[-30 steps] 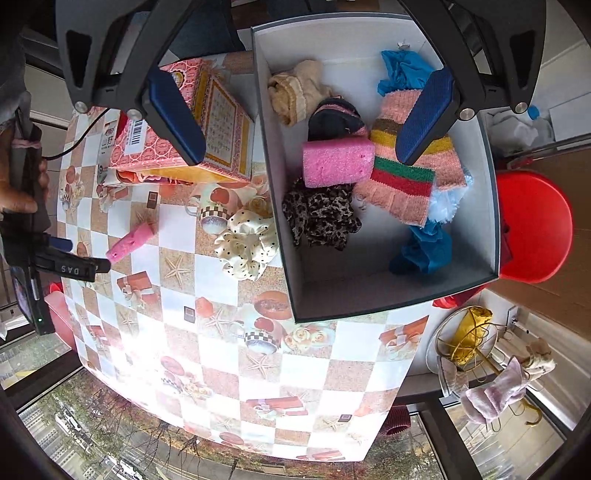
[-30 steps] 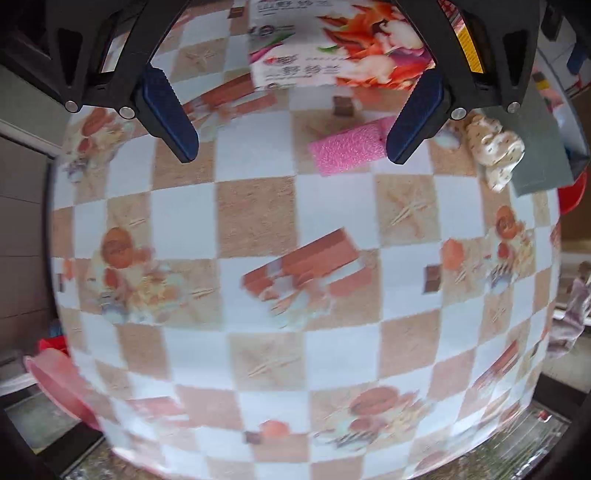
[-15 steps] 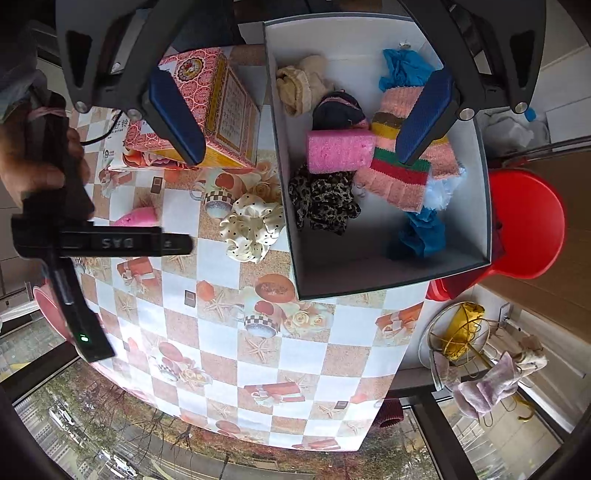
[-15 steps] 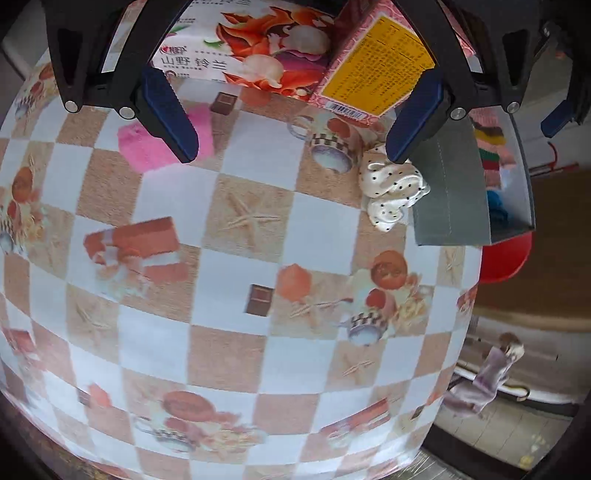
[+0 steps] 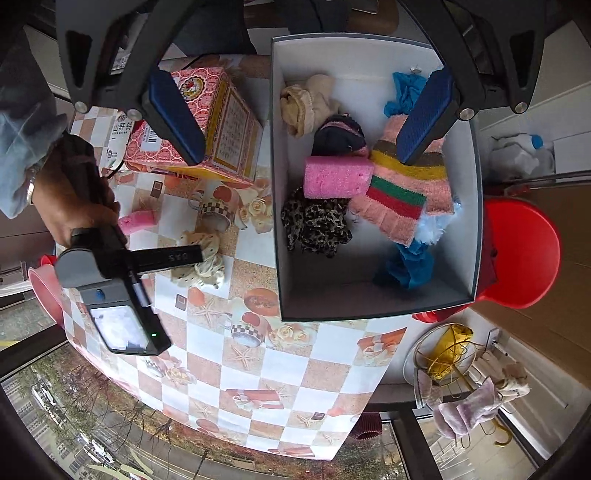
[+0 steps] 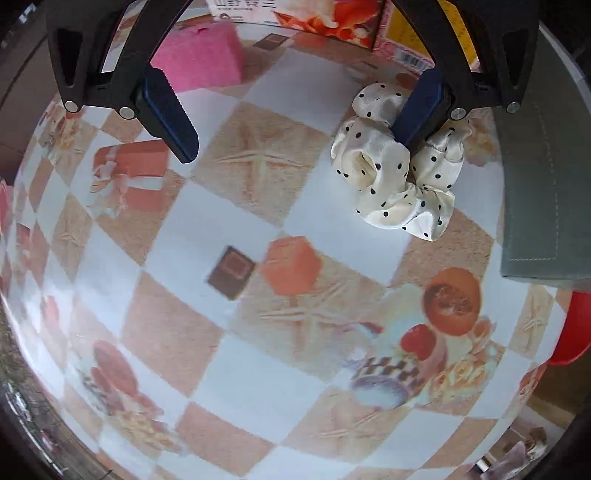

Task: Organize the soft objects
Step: 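Move both tools from the box toward the polka-dot scrunchie and pink sponge, then grasp the white polka-dot scrunchie with the left tool while the right tool grasps the pink sponge, then carry the polka-dot scrunchie and pink sponge over the white box with both tools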

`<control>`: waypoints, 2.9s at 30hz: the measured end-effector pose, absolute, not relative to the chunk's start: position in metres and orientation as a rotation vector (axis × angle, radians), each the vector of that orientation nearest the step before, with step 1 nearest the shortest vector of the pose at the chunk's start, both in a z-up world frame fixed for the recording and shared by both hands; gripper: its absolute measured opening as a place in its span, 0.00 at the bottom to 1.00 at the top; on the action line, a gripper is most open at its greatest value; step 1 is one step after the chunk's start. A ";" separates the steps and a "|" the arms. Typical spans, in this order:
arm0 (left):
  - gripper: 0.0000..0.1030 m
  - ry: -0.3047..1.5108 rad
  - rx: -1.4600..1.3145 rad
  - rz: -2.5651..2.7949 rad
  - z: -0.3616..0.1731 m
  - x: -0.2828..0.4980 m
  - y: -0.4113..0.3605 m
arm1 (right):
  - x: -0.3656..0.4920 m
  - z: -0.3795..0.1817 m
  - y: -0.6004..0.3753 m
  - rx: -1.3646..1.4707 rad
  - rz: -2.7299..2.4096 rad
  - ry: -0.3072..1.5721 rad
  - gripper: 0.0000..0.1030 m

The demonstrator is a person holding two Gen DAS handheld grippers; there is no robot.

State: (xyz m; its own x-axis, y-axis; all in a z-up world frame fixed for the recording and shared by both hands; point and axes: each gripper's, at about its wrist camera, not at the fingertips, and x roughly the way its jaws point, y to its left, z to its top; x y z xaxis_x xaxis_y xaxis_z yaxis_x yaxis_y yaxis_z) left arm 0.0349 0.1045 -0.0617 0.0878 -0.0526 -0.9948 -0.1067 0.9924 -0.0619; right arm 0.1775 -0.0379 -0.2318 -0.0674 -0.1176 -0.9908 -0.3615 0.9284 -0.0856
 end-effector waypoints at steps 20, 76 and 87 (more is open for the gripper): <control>1.00 1.522 -0.101 -0.116 -0.071 0.079 0.014 | 0.095 -0.216 -0.248 0.175 0.090 1.724 0.99; 0.25 1.627 0.069 -0.248 -0.163 0.138 -0.125 | 0.049 -0.164 -0.311 0.531 0.026 1.541 0.49; 0.25 1.551 0.184 -0.438 -0.107 0.076 -0.141 | 0.015 -0.153 -0.322 0.592 -0.018 1.528 0.49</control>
